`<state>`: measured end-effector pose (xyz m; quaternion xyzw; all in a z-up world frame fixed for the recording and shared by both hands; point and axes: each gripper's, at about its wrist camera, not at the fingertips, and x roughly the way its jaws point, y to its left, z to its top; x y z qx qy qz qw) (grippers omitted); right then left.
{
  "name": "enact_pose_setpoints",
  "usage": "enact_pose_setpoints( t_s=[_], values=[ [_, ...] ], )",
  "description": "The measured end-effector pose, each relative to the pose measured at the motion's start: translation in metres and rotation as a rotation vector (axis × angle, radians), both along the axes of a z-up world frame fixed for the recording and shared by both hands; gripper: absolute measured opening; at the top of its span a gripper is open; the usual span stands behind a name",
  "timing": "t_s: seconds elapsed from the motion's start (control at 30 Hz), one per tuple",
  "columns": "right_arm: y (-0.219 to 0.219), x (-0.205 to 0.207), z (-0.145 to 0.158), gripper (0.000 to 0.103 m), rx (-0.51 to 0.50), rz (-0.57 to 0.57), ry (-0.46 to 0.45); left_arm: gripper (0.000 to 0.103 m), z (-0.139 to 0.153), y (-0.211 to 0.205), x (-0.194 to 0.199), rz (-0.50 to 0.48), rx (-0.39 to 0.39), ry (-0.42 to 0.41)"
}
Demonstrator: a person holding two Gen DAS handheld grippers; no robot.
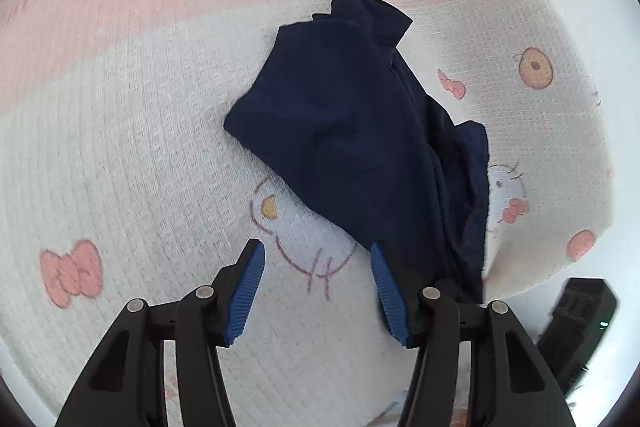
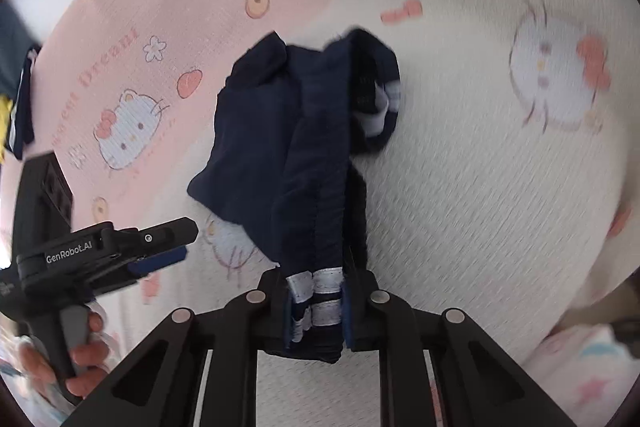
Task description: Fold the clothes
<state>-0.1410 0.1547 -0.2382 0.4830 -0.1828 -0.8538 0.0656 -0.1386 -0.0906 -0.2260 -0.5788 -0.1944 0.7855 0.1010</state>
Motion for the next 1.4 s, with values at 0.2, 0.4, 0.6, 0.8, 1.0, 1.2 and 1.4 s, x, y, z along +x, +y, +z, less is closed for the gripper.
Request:
enact_pose_setpoints(
  t_s=[0.2,0.4,0.6,0.8,1.0,1.2,1.4],
  values=[
    [0.048,-0.002,-0.020,0.016,0.031,-0.069,0.007,0.052,0.019,0.046,0.015,-0.313,-0.429,0.249],
    [0.069,-0.012,-0.029,0.016,-0.002,-0.096,0.011,0.052,0.015,0.067,0.022,-0.499,-0.584,0.319],
    [0.069,-0.015,-0.024,0.016,0.039,-0.096,0.009,0.052,0.001,0.093,0.011,-0.557,-0.695,0.335],
    [0.085,-0.019,-0.018,0.016,0.009,-0.150,0.016,0.052,-0.014,0.101,-0.010,-0.545,-0.687,0.298],
    [0.100,-0.022,-0.017,0.016,-0.063,-0.197,0.019,0.052,-0.022,0.094,-0.027,-0.513,-0.636,0.255],
    [0.098,-0.025,-0.022,0.019,-0.081,-0.199,-0.015,0.045,-0.022,0.082,-0.039,-0.447,-0.514,0.262],
    [0.094,-0.018,0.001,0.060,-0.029,-0.203,0.086,0.015,-0.019,0.073,-0.051,-0.401,-0.455,0.246]
  ],
)
